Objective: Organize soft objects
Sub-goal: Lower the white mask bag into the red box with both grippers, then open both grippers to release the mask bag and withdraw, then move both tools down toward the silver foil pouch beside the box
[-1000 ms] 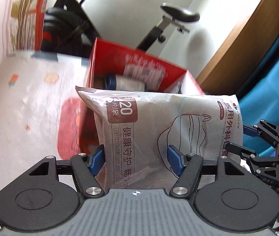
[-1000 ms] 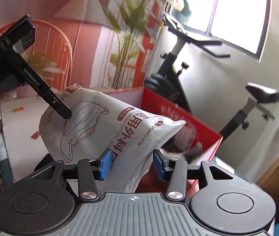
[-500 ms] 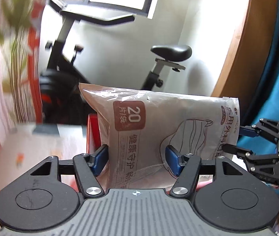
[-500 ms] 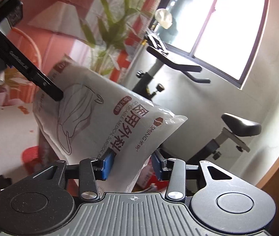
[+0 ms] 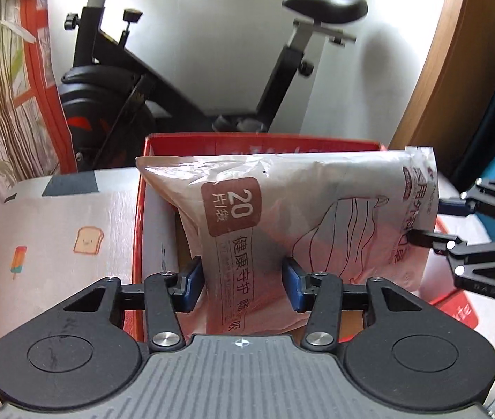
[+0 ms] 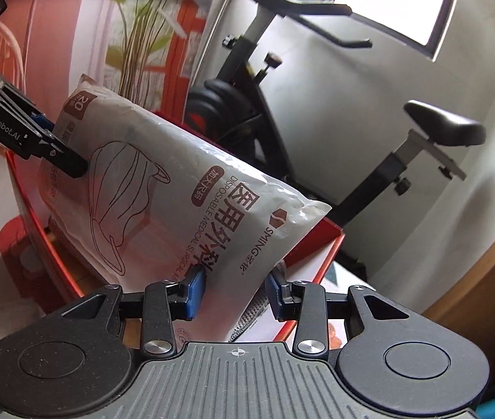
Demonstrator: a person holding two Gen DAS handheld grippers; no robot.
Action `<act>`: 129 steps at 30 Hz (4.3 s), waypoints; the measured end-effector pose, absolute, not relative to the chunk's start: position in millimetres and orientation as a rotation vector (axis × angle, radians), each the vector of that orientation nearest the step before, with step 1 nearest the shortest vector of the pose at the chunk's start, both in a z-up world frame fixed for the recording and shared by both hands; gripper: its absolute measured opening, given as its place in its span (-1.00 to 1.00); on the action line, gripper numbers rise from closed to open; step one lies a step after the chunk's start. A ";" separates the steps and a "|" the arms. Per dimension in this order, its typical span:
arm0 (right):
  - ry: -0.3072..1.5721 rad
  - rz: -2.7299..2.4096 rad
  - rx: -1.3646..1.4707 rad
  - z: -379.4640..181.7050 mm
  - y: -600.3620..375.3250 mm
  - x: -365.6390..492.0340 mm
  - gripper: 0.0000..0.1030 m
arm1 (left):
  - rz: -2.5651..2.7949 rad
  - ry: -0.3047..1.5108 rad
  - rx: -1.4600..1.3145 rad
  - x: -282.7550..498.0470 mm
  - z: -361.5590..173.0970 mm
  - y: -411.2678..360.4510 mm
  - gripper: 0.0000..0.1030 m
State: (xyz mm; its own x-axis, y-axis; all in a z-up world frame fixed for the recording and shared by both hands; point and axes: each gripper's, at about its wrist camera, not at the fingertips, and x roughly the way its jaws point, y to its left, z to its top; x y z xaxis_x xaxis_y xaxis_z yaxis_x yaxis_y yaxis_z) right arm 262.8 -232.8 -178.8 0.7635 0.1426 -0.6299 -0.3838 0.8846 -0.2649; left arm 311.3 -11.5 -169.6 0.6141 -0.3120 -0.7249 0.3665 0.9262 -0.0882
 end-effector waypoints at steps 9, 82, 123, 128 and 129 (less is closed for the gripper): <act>0.748 0.310 -0.391 -187.1 -225.0 273.5 -0.27 | -0.373 0.888 0.124 324.4 -185.9 -8.7 0.02; 0.621 0.188 0.154 -162.2 -260.1 180.4 0.99 | -0.271 0.762 0.014 216.0 -171.1 10.7 1.00; 0.735 0.301 0.074 -258.7 -200.9 139.4 0.53 | -0.180 0.871 -0.122 138.6 -241.1 33.1 0.99; 0.739 0.311 0.030 -271.0 -196.6 137.0 0.48 | -0.183 0.902 -0.193 150.7 -242.2 36.7 0.99; 0.734 0.313 0.027 -272.1 -196.4 135.8 0.48 | -0.193 0.910 -0.204 153.4 -242.8 35.9 0.98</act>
